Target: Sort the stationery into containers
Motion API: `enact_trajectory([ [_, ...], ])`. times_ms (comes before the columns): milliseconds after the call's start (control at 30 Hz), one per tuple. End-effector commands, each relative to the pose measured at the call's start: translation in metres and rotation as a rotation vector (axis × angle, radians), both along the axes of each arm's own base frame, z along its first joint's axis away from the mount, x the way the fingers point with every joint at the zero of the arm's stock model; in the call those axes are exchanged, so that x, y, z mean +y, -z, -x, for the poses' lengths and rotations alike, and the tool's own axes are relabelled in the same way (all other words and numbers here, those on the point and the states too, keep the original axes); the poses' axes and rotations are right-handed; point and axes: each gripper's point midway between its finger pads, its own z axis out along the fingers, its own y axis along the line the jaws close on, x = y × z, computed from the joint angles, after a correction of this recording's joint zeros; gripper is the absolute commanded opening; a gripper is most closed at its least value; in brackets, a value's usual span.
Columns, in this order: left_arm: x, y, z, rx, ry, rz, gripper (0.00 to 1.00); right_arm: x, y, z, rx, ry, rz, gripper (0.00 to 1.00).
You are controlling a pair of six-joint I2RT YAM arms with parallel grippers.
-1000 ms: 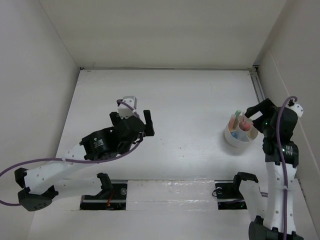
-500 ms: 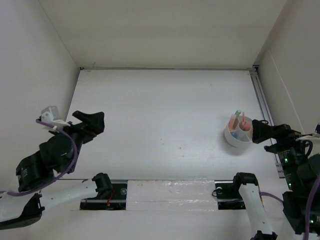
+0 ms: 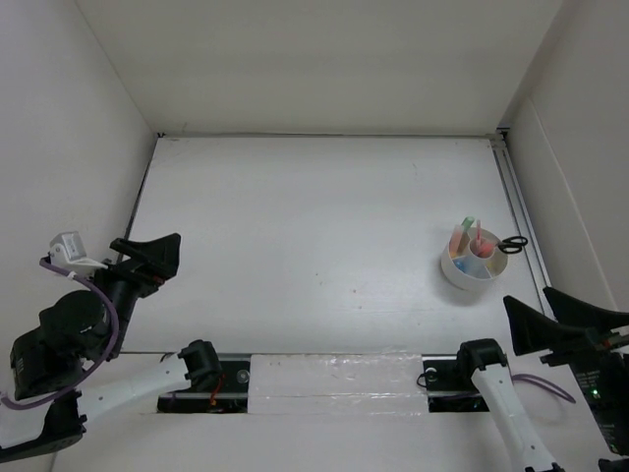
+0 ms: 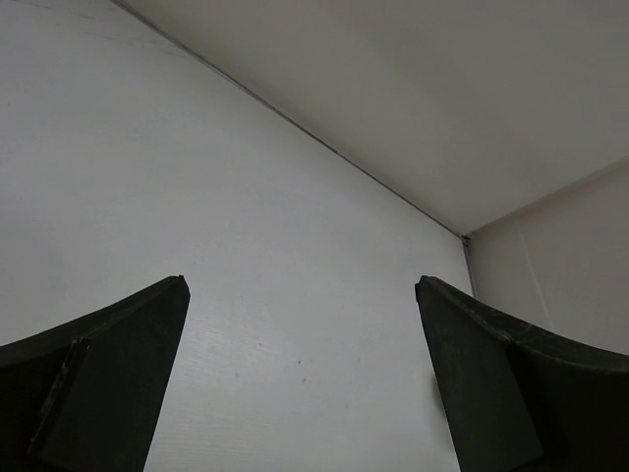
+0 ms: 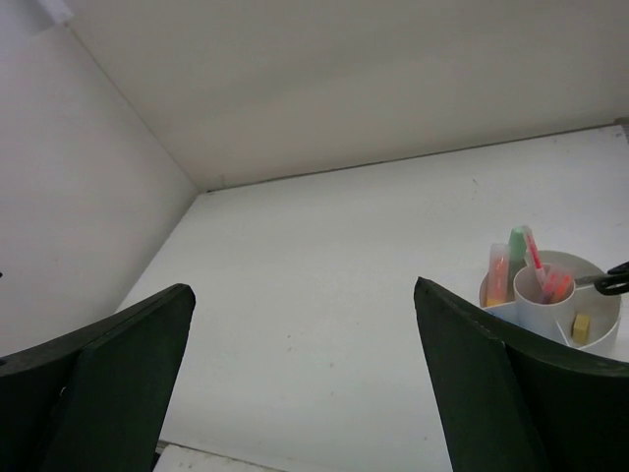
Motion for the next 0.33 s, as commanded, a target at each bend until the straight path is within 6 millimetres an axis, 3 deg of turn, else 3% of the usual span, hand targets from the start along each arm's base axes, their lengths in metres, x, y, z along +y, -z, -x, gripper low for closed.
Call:
enact_trajectory([
  [0,0.01,-0.003,0.005,-0.021,-0.005,0.05,1.0,-0.012,-0.001,0.004,-0.002,0.044,0.012,1.0],
  [300,0.02,-0.003,0.012,-0.041,0.015,0.098,1.0,-0.015,-0.003,0.005,-0.011,0.039,0.007,1.0],
])
